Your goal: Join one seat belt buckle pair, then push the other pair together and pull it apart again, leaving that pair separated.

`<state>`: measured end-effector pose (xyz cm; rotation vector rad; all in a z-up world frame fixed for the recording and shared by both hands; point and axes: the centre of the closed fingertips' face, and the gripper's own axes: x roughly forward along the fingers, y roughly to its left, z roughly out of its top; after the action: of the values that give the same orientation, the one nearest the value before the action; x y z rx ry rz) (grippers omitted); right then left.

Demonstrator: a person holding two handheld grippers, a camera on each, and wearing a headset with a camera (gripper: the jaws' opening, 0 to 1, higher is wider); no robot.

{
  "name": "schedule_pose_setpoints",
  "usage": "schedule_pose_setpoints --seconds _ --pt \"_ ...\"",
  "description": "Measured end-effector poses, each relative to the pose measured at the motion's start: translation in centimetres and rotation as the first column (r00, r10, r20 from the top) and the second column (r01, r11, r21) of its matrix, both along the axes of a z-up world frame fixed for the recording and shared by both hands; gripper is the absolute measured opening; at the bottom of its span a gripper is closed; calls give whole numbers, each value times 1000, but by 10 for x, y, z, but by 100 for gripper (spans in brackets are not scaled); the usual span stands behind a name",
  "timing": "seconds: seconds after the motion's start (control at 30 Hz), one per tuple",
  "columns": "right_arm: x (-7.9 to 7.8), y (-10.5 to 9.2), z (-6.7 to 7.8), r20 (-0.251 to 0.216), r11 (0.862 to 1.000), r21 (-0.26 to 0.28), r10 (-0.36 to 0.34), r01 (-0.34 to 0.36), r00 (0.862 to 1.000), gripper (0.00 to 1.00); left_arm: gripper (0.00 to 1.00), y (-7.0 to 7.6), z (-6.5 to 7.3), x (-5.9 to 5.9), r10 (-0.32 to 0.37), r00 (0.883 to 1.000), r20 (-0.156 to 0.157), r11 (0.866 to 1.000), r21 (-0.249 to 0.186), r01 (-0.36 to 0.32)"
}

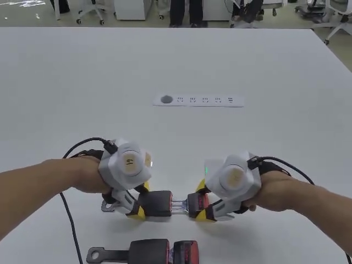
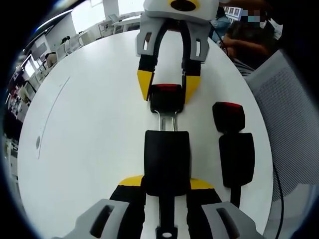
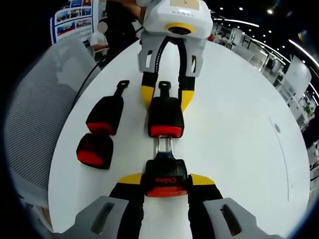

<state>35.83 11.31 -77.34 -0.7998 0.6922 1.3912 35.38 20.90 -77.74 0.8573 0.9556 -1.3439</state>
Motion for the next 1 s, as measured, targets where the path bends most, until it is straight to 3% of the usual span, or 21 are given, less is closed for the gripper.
schedule_pose_setpoints --seconds 1.0 --pt "1 -48 1 -1 999 -19 -38 38 999 30 32 0 -2 1 18 1000 -1 1000 -11 -18"
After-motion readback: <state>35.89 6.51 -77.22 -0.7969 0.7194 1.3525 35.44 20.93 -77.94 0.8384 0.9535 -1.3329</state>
